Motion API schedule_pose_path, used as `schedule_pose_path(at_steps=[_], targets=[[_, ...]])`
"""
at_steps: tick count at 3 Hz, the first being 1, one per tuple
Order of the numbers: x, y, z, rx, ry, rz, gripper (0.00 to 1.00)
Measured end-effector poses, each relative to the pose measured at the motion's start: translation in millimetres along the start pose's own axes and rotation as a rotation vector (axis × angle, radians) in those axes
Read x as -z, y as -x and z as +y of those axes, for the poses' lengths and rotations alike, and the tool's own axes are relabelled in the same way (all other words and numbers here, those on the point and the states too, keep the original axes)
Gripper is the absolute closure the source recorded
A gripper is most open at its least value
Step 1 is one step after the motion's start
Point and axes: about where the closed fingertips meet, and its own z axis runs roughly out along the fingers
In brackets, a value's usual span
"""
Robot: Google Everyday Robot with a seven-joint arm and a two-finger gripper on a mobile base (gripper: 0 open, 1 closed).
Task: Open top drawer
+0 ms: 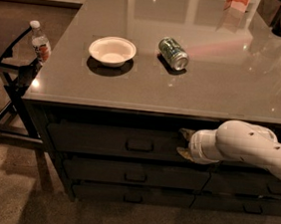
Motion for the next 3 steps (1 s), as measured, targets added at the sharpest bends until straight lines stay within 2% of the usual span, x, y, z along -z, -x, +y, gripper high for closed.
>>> schedule_pose_path(at_steps=[3], targets=[[0.0,0.0,0.0,0.000,0.000,0.000,0.12]])
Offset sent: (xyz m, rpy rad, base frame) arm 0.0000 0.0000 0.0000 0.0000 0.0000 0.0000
